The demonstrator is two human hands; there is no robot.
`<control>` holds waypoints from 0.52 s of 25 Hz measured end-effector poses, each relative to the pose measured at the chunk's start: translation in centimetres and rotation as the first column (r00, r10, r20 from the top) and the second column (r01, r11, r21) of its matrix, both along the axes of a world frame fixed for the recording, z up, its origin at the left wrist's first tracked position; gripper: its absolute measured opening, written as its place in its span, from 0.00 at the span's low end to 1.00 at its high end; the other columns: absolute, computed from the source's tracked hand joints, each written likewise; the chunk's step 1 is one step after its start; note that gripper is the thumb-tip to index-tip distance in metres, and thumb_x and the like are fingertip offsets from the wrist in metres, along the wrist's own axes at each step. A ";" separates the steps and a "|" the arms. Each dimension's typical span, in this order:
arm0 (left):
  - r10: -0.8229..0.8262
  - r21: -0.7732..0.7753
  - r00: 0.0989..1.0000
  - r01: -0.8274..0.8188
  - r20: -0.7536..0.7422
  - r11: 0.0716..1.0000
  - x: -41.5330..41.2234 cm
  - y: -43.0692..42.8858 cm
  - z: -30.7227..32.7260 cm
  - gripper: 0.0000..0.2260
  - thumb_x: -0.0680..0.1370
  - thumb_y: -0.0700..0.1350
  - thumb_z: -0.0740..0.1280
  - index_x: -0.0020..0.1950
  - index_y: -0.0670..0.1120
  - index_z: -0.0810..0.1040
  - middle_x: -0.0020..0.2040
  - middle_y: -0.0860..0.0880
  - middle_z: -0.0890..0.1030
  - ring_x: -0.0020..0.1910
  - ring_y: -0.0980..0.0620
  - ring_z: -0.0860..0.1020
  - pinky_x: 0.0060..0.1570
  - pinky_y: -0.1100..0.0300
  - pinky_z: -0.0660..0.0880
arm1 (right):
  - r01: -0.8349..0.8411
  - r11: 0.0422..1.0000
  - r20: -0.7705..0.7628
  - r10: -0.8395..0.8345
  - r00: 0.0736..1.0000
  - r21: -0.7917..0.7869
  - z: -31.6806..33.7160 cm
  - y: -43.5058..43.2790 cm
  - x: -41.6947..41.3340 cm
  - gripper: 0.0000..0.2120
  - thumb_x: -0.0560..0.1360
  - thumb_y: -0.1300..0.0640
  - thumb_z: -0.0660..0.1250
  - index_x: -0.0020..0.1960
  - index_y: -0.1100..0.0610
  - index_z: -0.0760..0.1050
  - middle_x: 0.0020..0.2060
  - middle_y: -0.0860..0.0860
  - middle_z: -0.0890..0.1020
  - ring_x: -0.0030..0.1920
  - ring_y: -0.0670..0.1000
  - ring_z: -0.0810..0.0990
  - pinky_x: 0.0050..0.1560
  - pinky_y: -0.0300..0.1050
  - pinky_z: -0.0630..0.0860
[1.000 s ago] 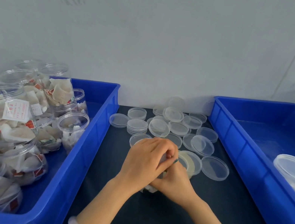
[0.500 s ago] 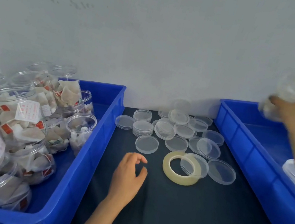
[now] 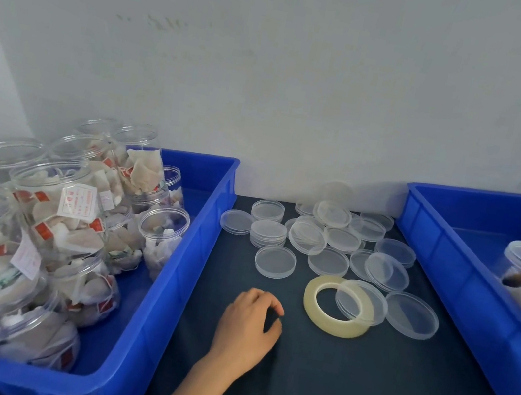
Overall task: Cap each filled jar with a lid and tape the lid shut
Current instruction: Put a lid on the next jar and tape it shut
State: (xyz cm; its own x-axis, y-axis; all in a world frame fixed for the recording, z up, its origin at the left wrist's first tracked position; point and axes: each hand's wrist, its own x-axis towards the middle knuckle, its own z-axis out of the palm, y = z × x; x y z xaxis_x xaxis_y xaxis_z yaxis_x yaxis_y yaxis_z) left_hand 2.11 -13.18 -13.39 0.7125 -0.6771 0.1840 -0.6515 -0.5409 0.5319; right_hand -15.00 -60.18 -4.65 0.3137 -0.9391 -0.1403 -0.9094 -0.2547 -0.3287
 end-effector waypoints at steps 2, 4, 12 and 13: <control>-0.011 0.035 0.999 0.009 0.049 0.999 -0.1 -0.1 0.7 0.07 0.81 0.51 0.63 0.59 0.56 0.74 0.60 0.59 0.72 0.60 0.59 0.71 0.58 0.63 0.70 | -0.043 0.980 -0.113 0.022 0.993 -0.193 2.8 3.1 1.5 0.30 0.74 0.52 0.73 0.66 0.70 0.68 0.65 0.66 0.68 0.69 0.67 0.67 0.66 0.55 0.65; -0.004 0.067 0.979 -0.010 0.204 0.998 -0.2 -0.2 2.3 0.10 0.81 0.49 0.63 0.63 0.54 0.72 0.63 0.56 0.72 0.63 0.57 0.70 0.61 0.62 0.68 | -0.128 0.852 -0.080 0.101 0.992 -0.508 4.9 9.8 4.6 0.32 0.73 0.55 0.68 0.71 0.67 0.62 0.67 0.66 0.65 0.68 0.67 0.66 0.68 0.63 0.65; 0.542 0.221 0.763 -0.631 0.353 0.744 5.9 5.0 11.9 0.27 0.80 0.43 0.64 0.77 0.46 0.59 0.77 0.37 0.57 0.75 0.35 0.59 0.70 0.41 0.64 | -0.885 0.118 0.097 0.992 0.083 -0.451 2.8 39.5 19.4 0.23 0.79 0.61 0.63 0.74 0.57 0.68 0.72 0.53 0.70 0.72 0.53 0.66 0.72 0.50 0.63; 0.607 0.313 0.754 -0.656 0.250 0.687 6.3 5.5 11.8 0.28 0.80 0.45 0.64 0.78 0.46 0.56 0.78 0.36 0.53 0.75 0.34 0.58 0.71 0.40 0.63 | -0.903 0.093 0.077 0.995 0.066 -0.420 2.1 41.3 20.7 0.25 0.79 0.60 0.64 0.75 0.58 0.66 0.73 0.55 0.69 0.73 0.54 0.65 0.74 0.53 0.62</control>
